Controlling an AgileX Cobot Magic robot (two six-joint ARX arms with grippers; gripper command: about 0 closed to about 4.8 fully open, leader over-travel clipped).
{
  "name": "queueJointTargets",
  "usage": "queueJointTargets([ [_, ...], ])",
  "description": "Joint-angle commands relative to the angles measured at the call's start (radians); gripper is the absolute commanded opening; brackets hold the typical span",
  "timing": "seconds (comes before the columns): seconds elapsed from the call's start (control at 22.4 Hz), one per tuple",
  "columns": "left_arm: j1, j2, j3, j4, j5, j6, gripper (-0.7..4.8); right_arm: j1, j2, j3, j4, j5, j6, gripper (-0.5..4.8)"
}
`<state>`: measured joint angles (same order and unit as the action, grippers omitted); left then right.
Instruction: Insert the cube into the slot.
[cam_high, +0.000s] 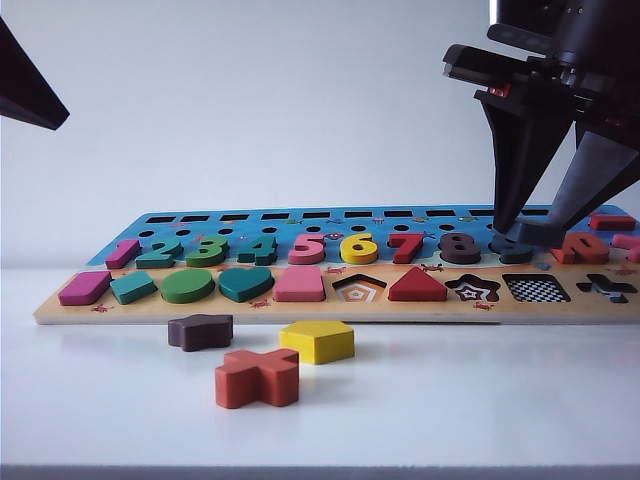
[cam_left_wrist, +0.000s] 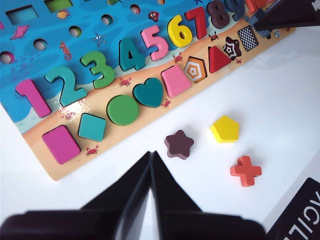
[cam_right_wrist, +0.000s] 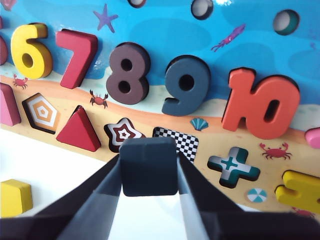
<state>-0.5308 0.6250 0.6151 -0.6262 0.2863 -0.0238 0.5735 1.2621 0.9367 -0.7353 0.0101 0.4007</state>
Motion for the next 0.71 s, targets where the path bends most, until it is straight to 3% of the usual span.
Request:
queueJointTargets([
  [0.04, -0.002, 0.000, 0.004, 0.007, 0.002, -0.003, 0.09, -0.001, -0.002, -0.010, 0.019, 0.002, 0.016, -0.08],
  [0.71, -0.002, 0.000, 0.004, 0.007, 0.002, -0.003, 0.09, -0.001, 0.018, -0.061, 0.096, 0.031, 0.070, -0.08],
])
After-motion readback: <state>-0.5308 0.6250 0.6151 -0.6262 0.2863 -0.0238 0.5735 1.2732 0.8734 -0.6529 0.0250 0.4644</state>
